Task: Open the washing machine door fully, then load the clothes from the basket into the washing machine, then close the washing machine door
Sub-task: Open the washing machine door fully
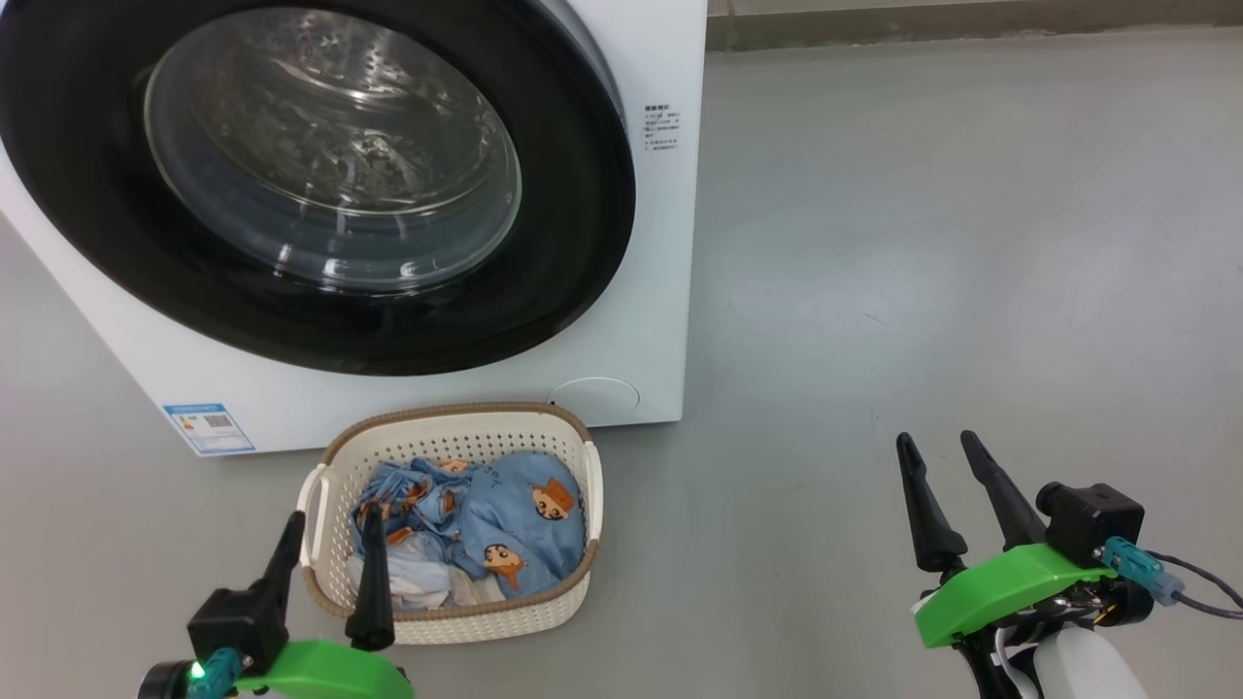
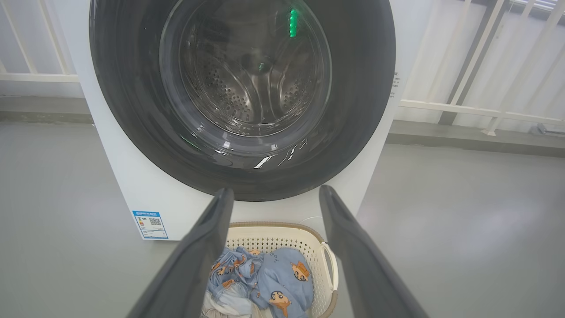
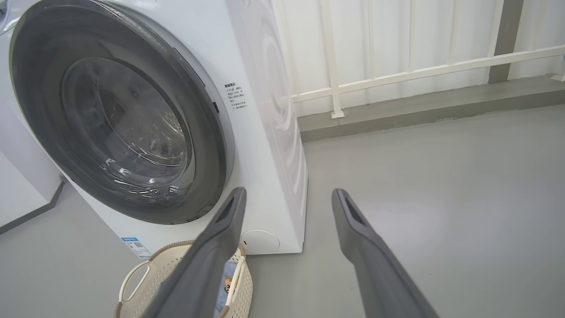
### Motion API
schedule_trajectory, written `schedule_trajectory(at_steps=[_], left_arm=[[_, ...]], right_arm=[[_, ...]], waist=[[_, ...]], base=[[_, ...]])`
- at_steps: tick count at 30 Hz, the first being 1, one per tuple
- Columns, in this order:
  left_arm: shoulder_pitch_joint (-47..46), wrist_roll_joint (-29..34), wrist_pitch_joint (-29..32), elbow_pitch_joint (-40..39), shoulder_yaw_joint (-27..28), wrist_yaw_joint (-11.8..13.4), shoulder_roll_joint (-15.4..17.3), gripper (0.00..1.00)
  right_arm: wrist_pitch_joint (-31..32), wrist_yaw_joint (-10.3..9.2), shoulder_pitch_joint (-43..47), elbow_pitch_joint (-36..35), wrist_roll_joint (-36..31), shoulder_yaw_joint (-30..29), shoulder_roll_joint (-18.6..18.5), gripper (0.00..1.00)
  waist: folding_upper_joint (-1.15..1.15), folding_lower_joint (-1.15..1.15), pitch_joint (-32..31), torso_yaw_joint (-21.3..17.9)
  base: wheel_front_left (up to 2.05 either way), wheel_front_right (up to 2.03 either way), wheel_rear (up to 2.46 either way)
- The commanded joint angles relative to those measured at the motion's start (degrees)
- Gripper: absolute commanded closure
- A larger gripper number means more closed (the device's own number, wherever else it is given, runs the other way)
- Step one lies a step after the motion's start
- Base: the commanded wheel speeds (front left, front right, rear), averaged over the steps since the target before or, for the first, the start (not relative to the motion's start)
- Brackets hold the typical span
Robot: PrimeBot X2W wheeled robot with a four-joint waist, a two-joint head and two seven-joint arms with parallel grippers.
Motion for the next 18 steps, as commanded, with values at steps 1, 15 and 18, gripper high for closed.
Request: schedule_trajectory(at_steps=[1,15,18], left_arm=[[-2.0,0.3,-0.4,-1.1,1.7,0.4,0.8,0.00],[-2.1,0.2,-0.4,-1.0,1.6,0.6,0.8,0.00],[-2.3,0.2,-0.4,-1.1,1.5,0.5,0.8,0.00]], right_arm=[[-0.7,0.09,-1.6,-1.3,0.1,1.6,0.1,0.00],[-0.7,0.09,-1.4,-2.1,-0.3,1.3,0.1,1.00],[-0.7,0.09,-1.5,-2.0,1.6,1.3,0.1,1.00]], waist=[[0.00,0.00,0.0,0.0],[0.00,0.00,0.4,0.5],[0.00,0.00,1.0,0.7]], base=[[0.00,0.00,0.00],[0.00,0.00,0.00],[0.00,0.00,0.00]])
